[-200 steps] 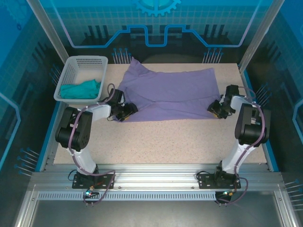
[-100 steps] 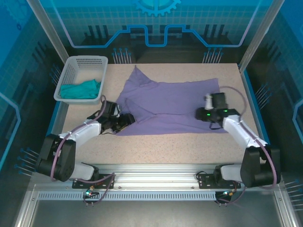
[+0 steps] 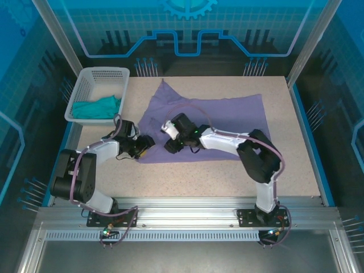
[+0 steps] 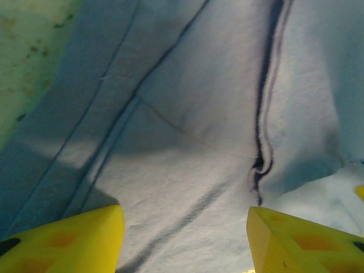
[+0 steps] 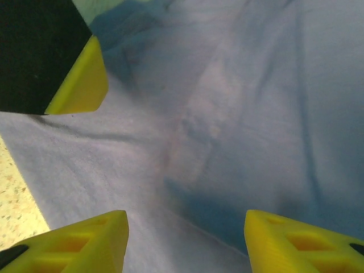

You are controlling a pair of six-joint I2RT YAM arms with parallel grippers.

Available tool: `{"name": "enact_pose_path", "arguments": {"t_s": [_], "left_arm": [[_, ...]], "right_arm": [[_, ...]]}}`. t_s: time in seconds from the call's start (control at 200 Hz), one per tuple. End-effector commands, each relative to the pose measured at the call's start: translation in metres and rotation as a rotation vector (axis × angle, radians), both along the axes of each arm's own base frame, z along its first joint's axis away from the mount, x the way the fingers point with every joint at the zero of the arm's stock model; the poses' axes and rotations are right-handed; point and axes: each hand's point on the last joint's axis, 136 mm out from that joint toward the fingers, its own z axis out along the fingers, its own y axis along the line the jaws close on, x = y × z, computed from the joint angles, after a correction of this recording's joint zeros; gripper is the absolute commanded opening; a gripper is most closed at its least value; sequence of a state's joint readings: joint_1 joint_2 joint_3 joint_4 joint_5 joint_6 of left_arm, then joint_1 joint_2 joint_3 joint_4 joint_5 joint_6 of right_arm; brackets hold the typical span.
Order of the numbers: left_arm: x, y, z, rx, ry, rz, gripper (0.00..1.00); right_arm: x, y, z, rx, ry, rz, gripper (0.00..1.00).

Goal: Fold the inside-out t-shirt

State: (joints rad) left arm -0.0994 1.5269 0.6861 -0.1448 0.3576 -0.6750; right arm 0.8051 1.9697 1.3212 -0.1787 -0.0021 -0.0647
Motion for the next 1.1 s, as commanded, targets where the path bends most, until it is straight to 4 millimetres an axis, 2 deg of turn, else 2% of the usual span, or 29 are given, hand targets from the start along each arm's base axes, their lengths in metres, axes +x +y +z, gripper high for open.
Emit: {"name": "enact_pose_path", "arguments": {"t_s": [0.0,0.235,0.3,0.46,0.585,0.65,0.835,0.96,1.091], "left_arm": [[-0.012,0.001,-0.013,-0.008,0.033,-0.015,0.6],[-0.017,0.006,-0.02,-0.001,0.039,-0.011,0.6],[-0.017,0.006,-0.02,-0.002,0.037,-0.012,0.59],[-0.018,0.007,-0.022,0.0,0.042,-0.013,0.6],[-0.018,0.007,-0.022,0.0,0.042,-0.015,0.6],[-0.018,0.007,-0.022,-0.001,0.04,-0.015,0.6],[-0.018,0.007,-0.022,-0.001,0.04,-0.015,0.6],[-0.018,0.007,-0.021,-0.002,0.04,-0.02,0.6],[-0.018,0.007,-0.021,-0.001,0.038,-0.019,0.6]], "right_arm": [[-0.002,0.011,-0.013,-0.071,-0.016,0.065,0.57],[0.003,0.012,-0.028,-0.155,-0.01,0.066,0.51],[0.006,0.011,-0.029,-0.171,-0.009,0.059,0.45],[0.012,0.009,-0.026,-0.188,-0.018,0.028,0.2],[0.018,0.008,-0.016,-0.163,-0.021,-0.003,0.11],[0.017,0.009,-0.011,-0.142,-0.013,0.003,0.13],[-0.001,0.013,-0.003,-0.118,-0.005,0.114,0.3],[-0.006,0.014,-0.012,-0.161,0.024,0.164,0.4],[-0.006,0.013,-0.022,-0.206,0.039,0.177,0.43]]}}
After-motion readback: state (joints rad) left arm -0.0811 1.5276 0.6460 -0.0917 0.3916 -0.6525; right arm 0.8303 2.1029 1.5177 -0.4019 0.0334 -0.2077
